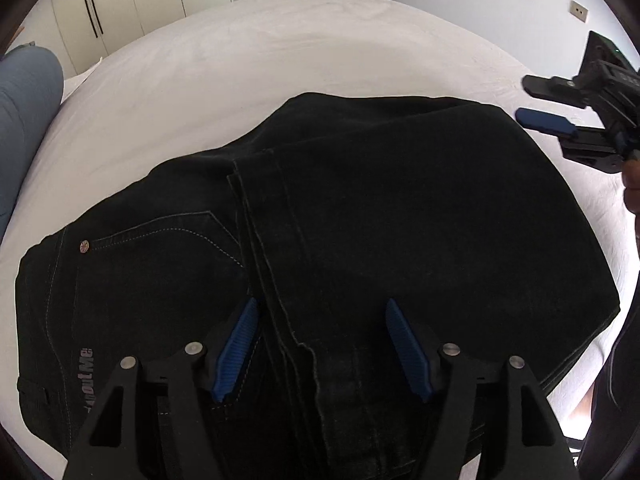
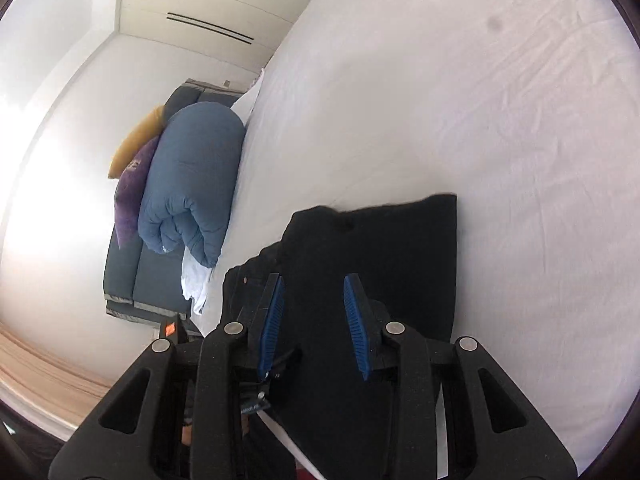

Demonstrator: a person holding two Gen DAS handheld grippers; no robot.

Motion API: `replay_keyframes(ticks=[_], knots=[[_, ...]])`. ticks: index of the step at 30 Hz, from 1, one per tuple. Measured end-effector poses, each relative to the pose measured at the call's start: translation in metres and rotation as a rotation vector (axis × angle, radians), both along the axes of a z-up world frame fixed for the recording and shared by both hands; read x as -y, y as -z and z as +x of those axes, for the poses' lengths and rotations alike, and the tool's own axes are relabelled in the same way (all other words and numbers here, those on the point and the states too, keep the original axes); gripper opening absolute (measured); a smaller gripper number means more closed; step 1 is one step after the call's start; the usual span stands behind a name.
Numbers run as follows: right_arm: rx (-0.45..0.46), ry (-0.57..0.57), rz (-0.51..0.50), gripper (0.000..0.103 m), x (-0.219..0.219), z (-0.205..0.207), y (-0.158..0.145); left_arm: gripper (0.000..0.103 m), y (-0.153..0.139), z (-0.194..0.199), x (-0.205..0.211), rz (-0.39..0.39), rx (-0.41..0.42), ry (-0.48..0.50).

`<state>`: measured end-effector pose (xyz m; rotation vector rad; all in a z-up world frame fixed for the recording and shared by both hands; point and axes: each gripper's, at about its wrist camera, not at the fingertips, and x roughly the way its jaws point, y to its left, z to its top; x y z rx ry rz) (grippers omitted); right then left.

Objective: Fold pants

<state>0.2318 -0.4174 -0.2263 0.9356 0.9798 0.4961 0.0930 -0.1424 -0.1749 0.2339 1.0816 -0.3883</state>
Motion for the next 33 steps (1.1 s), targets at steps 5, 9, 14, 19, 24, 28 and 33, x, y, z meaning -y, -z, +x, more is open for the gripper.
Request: replay_keyframes(ticks=[5, 9, 14, 19, 24, 28, 33], knots=[[-0.12, -0.005, 0.027, 0.017, 0.03, 0.043, 0.045, 0.071, 0.005, -0.002, 0.006, 0.036, -0.003, 0.001], [-0.103, -0.027, 0.042, 0.015, 0.027, 0.025, 0.055, 0.071, 0.008, -0.001, 0.006, 0.032, -0.012, 0.009], [-0.083, -0.172, -0.047, 0.015, -0.014, -0.063, 0.034, 0.071, 0.012, 0.004, 0.006, 0.026, -0.006, 0.01], [-0.081, -0.21, -0.053, 0.015, -0.03, -0.129, 0.019, 0.071, 0.013, -0.005, 0.004, 0.028, 0.005, 0.007], [-0.093, -0.2, -0.06, 0.015, -0.048, -0.161, 0.008, 0.071, 0.013, -0.008, 0.006, 0.027, 0.01, 0.008], [-0.111, -0.263, -0.166, 0.015, -0.079, -0.164, -0.014, 0.071, 0.012, -0.007, 0.007, 0.018, 0.018, 0.004], [-0.043, -0.325, -0.251, 0.017, -0.08, -0.161, -0.049, 0.071, 0.014, -0.009, 0.005, 0.003, 0.033, 0.002]])
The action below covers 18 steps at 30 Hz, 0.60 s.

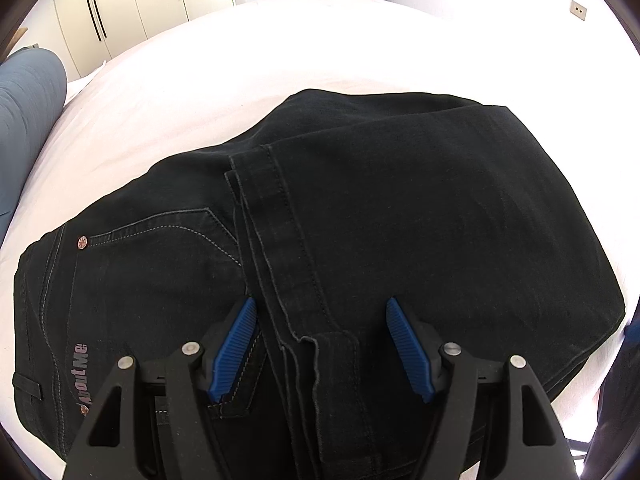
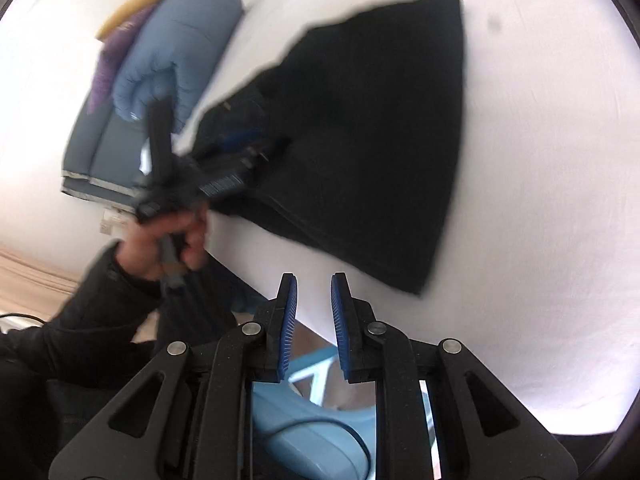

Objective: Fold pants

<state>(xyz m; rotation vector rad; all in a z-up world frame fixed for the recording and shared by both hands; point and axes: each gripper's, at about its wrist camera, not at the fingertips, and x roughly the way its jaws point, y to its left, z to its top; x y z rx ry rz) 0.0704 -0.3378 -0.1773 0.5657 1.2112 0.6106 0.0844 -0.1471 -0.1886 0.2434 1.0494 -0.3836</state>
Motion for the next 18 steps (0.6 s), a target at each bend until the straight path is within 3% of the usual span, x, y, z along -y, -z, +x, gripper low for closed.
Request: replay_keyframes(ticks=[4, 6, 9, 10, 12, 16, 18], knots=[[0.096, 0.085, 0.14, 0.018, 0.015, 0.04, -0.025, 0.071, 0.0, -0.001, -0.002, -0.009, 0.011, -0.002], [0.054, 0.099, 0.171, 0.018, 0.014, 0.061, -0.011, 0.071, 0.0, -0.001, -0.003, -0.014, 0.014, -0.007], [-0.067, 0.034, 0.036, 0.018, -0.009, 0.075, 0.034, 0.07, 0.0, -0.002, -0.004, -0.02, 0.022, -0.015], [-0.068, 0.009, -0.013, 0.018, -0.015, 0.074, 0.049, 0.071, 0.001, -0.003, -0.004, -0.021, 0.03, -0.018], [0.032, 0.053, -0.014, 0.017, -0.015, 0.06, 0.043, 0.071, 0.0, -0.004, -0.008, -0.039, 0.039, -0.027], [-0.019, 0.126, 0.055, 0.019, -0.011, 0.056, 0.03, 0.071, -0.007, -0.008, -0.019, -0.084, 0.039, -0.059], [0.025, 0.111, 0.094, 0.025, -0.016, 0.056, 0.012, 0.071, -0.018, -0.015, -0.036, -0.163, 0.027, -0.108]])
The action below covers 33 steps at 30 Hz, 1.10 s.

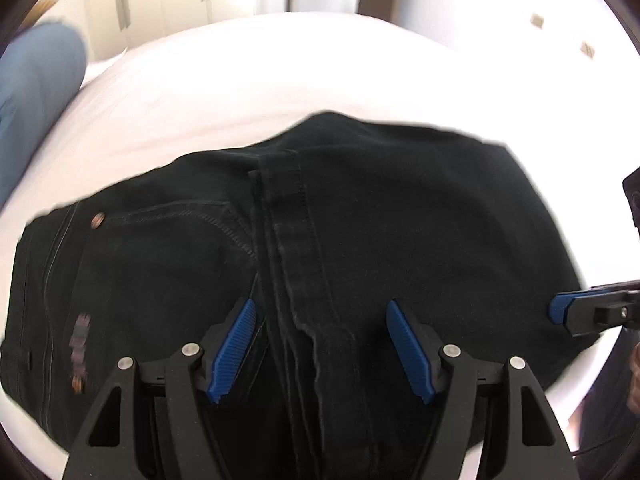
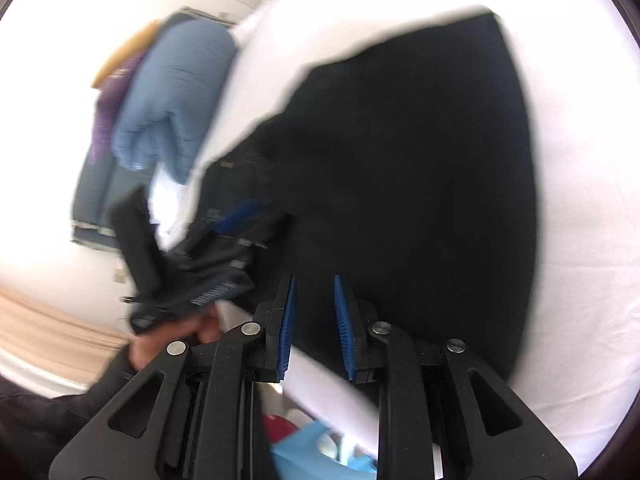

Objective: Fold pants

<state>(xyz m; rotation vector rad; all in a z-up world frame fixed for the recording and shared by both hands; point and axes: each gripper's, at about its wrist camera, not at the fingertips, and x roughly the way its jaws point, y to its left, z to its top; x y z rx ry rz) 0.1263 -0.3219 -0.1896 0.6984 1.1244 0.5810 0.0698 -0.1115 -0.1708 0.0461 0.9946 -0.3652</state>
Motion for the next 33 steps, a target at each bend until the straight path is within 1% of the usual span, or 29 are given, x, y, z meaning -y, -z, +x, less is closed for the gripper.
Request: replay_keyframes(ticks=[1, 3, 4, 6, 8, 10, 12, 14, 15, 16, 17, 18, 19, 20, 21, 23, 24, 29, 33], knots=[[0.031, -0.026, 0.011, 0.032, -0.011, 0.003, -0.012, 0.072, -0.005, -0.004, -0.012, -0.052, 0.001, -0.032], [0.059, -0.062, 0.039, 0.08, -0.028, 0.015, -0.025, 0.076, -0.015, -0.017, -0.047, -0.161, 0.007, -0.133], [0.074, -0.072, 0.066, 0.082, -0.038, 0.023, -0.031, 0.077, -0.018, -0.022, -0.064, -0.202, 0.006, -0.179], [0.086, -0.087, 0.12, 0.082, -0.056, 0.042, -0.039, 0.077, -0.021, -0.035, -0.102, -0.281, -0.005, -0.27], [0.059, -0.099, 0.147, 0.081, -0.083, 0.068, -0.04, 0.077, -0.023, -0.047, -0.138, -0.333, -0.015, -0.354], [0.01, -0.119, 0.167, 0.08, -0.103, 0.092, -0.033, 0.077, -0.024, -0.057, -0.172, -0.398, -0.016, -0.436], [-0.035, -0.132, 0.171, 0.077, -0.12, 0.109, -0.025, 0.077, -0.02, -0.064, -0.205, -0.483, -0.032, -0.516], [-0.102, -0.137, 0.176, 0.077, -0.134, 0.125, -0.01, 0.077, -0.014, -0.067, -0.226, -0.533, -0.052, -0.569], [-0.136, -0.133, 0.184, 0.077, -0.135, 0.128, 0.0, 0.077, -0.009, -0.068, -0.236, -0.556, -0.061, -0.592], [-0.163, -0.122, 0.175, 0.077, -0.138, 0.131, 0.008, 0.077, -0.005, -0.068, -0.244, -0.573, -0.07, -0.612], [-0.196, -0.105, 0.152, 0.071, -0.14, 0.135, 0.02, 0.077, -0.001, -0.069, -0.25, -0.579, -0.077, -0.63], [-0.21, -0.093, 0.15, 0.059, -0.14, 0.137, 0.028, 0.077, 0.002, -0.068, -0.256, -0.579, -0.083, -0.649], [-0.215, -0.077, 0.152, 0.055, -0.139, 0.14, 0.032, 0.077, 0.005, -0.068, -0.262, -0.587, -0.087, -0.671], [-0.23, -0.062, 0.155, 0.048, -0.137, 0.142, 0.034, 0.077, 0.007, -0.07, -0.266, -0.607, -0.089, -0.684], [-0.247, -0.049, 0.157, 0.044, -0.137, 0.145, 0.036, 0.077, 0.01, -0.07, -0.272, -0.636, -0.092, -0.702], [-0.244, -0.054, 0.144, 0.043, -0.139, 0.146, 0.036, 0.077, 0.015, -0.07, -0.279, -0.654, -0.107, -0.73], [-0.237, -0.054, 0.137, 0.043, -0.14, 0.147, 0.036, 0.077, 0.018, -0.069, -0.274, -0.652, -0.111, -0.74], [-0.22, -0.035, 0.13, 0.044, -0.143, 0.149, 0.035, 0.077, 0.02, -0.064, -0.28, -0.695, -0.118, -0.795], [-0.227, -0.026, 0.13, 0.044, -0.142, 0.147, 0.035, 0.078, 0.032, -0.062, -0.293, -0.778, -0.125, -0.841]])
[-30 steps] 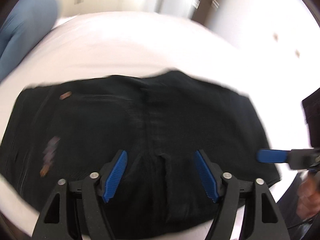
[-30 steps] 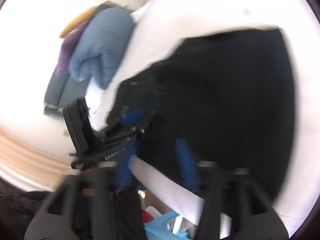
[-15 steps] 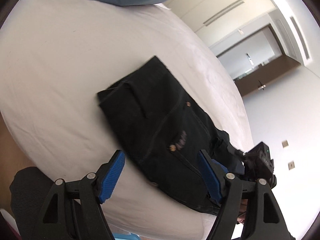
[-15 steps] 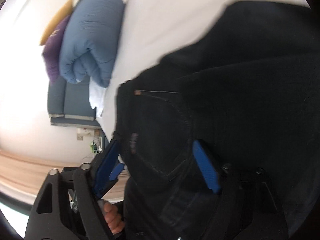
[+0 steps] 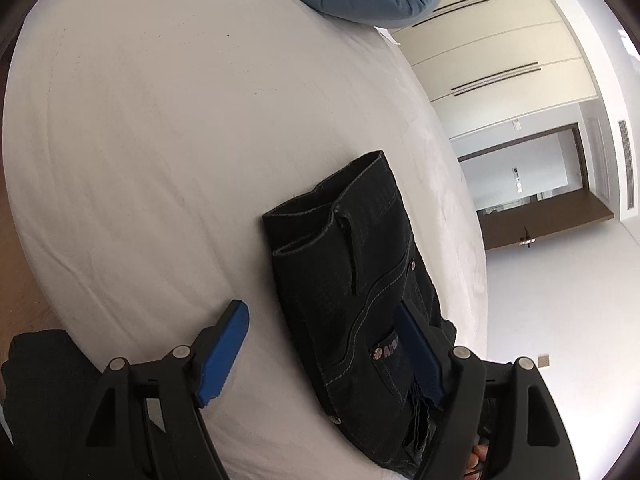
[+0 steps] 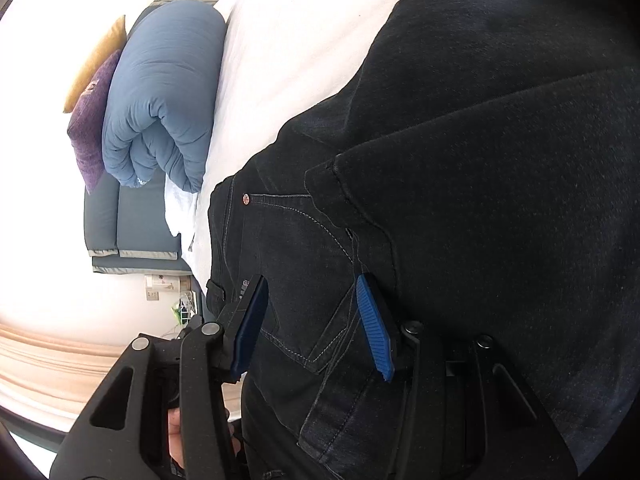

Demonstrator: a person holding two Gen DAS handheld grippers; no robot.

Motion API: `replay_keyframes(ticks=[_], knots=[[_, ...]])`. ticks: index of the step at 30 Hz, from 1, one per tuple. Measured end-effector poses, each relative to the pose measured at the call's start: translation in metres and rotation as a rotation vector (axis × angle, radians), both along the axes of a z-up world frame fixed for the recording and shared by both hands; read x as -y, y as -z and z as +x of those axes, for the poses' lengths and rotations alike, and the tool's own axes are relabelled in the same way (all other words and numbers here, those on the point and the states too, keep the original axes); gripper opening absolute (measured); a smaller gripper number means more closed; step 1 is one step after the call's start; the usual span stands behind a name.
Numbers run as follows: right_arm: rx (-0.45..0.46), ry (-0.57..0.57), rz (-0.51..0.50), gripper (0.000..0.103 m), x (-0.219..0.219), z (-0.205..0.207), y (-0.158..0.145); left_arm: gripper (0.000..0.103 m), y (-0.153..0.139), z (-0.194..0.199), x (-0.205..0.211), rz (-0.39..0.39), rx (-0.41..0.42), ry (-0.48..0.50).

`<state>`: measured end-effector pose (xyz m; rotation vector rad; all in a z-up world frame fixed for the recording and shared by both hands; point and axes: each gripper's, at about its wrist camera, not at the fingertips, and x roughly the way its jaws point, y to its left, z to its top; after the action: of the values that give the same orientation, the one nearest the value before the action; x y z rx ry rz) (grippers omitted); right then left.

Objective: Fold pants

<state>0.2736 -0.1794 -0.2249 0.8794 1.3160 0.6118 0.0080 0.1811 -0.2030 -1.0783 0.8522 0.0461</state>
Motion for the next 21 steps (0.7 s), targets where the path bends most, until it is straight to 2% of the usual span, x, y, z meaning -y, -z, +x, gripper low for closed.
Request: replay_keyframes(ticks=[7, 16, 18, 19, 20, 21], knots=[[-0.011, 0.004, 0.0, 0.044, 0.003, -0.002, 0.001, 0.079, 0.01, 0.02, -0.009, -0.057, 0.027, -0.03], [-0.018, 0.003, -0.004, 0.044, 0.004, 0.0, 0.002, 0.077, 0.019, 0.05, -0.015, -0.189, 0.037, -0.048], [-0.018, 0.005, -0.003, 0.044, 0.004, 0.0, 0.002, 0.059, 0.022, 0.053, -0.016, -0.207, 0.039, -0.05], [-0.019, 0.006, -0.003, 0.044, 0.004, -0.001, 0.002, 0.038, 0.028, 0.055, -0.018, -0.233, 0.03, -0.057], [-0.019, 0.006, -0.004, 0.044, 0.004, -0.001, 0.002, 0.026, 0.034, 0.054, -0.02, -0.27, 0.023, -0.068], [-0.019, 0.006, -0.005, 0.044, 0.004, -0.001, 0.002, 0.025, 0.04, 0.053, -0.022, -0.306, 0.022, -0.084]])
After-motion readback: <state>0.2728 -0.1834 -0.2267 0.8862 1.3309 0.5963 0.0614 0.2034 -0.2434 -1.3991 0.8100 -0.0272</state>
